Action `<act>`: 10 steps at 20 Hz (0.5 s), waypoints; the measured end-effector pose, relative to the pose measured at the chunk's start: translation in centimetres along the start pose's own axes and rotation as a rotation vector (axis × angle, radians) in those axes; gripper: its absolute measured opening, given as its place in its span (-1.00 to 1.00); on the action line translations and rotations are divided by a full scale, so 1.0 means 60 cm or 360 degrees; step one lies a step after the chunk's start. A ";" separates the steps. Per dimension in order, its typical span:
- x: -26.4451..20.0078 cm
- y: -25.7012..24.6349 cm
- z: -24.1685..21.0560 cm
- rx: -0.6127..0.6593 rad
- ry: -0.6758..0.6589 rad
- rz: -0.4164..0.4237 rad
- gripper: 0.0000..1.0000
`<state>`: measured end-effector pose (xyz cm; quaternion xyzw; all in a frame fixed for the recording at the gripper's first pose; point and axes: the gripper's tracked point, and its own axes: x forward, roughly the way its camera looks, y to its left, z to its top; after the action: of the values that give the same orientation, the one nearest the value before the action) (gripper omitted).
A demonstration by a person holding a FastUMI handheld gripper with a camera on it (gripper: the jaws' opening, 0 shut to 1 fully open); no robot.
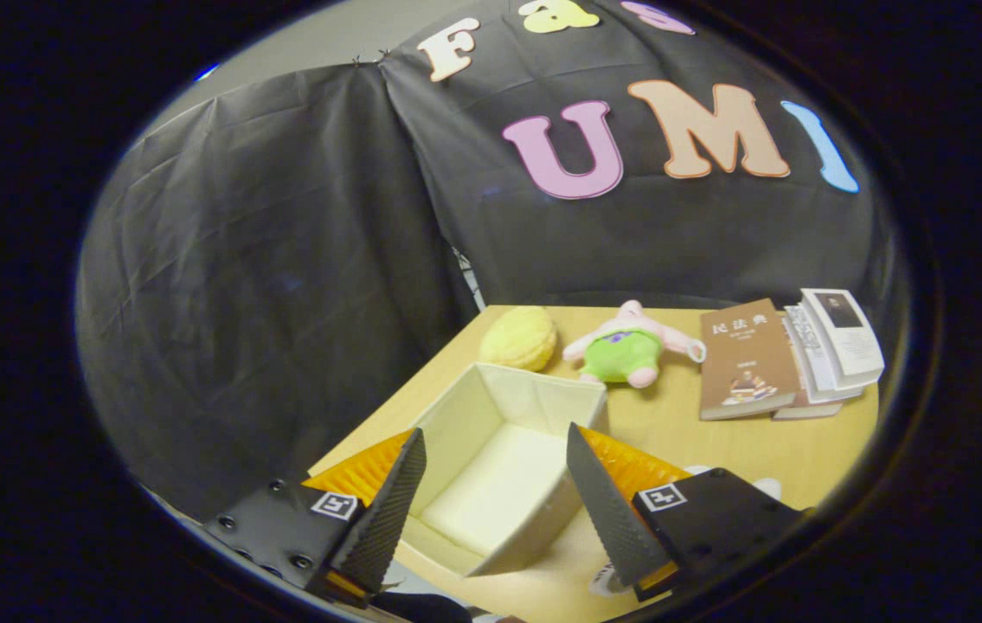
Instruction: Open the storage box then place both shoes into the box .Put the left shoe in first, then the right shoe, with the right side of both shoes facing outward in a uniform manner.
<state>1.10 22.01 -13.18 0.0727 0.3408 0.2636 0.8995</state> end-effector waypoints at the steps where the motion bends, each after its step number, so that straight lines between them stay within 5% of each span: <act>1: -0.006 -0.024 -0.008 -0.0010 0.0014 -0.0040 1.00; 10: -0.017 -0.190 -0.102 -0.0023 0.0161 -0.0263 1.00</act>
<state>1.31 11.51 -20.74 0.0243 0.3886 0.1944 0.9003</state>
